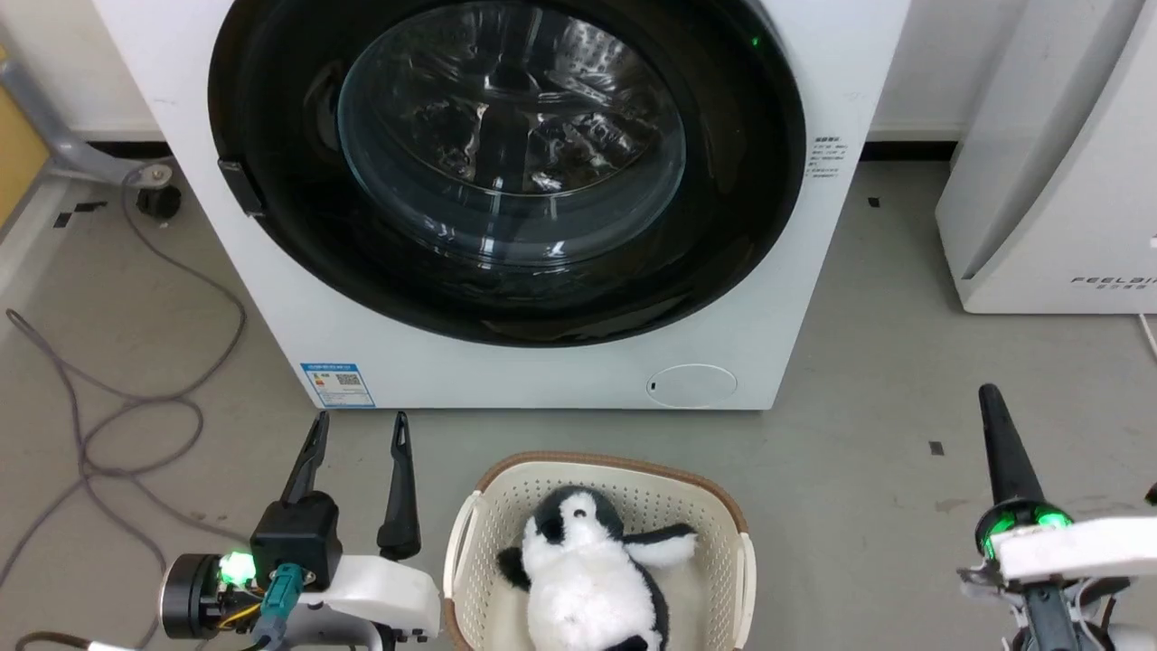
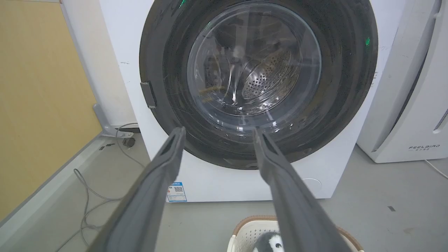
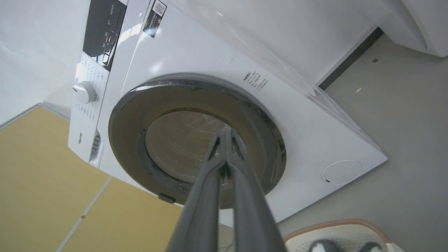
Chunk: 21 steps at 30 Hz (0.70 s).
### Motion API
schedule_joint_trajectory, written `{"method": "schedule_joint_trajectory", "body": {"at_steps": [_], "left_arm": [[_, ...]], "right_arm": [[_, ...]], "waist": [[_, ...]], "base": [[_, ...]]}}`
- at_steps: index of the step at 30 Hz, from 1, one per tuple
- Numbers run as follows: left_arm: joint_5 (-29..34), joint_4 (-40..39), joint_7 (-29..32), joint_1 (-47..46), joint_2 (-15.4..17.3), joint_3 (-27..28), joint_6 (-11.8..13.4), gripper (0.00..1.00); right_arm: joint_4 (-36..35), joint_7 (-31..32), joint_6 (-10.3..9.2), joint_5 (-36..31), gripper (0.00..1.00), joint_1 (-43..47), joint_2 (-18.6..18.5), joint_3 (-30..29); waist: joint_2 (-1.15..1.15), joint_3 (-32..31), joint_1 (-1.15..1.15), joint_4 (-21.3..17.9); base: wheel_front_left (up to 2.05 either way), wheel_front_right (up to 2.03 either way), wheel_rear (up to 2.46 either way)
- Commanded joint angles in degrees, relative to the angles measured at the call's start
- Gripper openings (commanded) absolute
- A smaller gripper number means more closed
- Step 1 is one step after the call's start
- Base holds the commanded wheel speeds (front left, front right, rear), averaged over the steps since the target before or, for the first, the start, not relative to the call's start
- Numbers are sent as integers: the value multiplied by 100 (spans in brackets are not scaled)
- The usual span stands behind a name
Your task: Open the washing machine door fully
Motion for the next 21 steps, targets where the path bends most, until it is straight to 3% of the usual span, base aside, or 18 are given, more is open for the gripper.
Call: {"method": "schedule_joint_trajectory", "body": {"at_steps": [1,21], "left_arm": [[20,-7,-80,-124,6,-20,41,100],[45,-91,-308,-595,37,-232,191,100]], "right_arm": [[105,81,4,275,0,-198,-31,-92],[1362,455,4,1530,0,-2066,-552,-555]], "waist": [[0,59,0,32],[0,825,0,372]], "base": [[0,0,0],[0,0,0]]}}
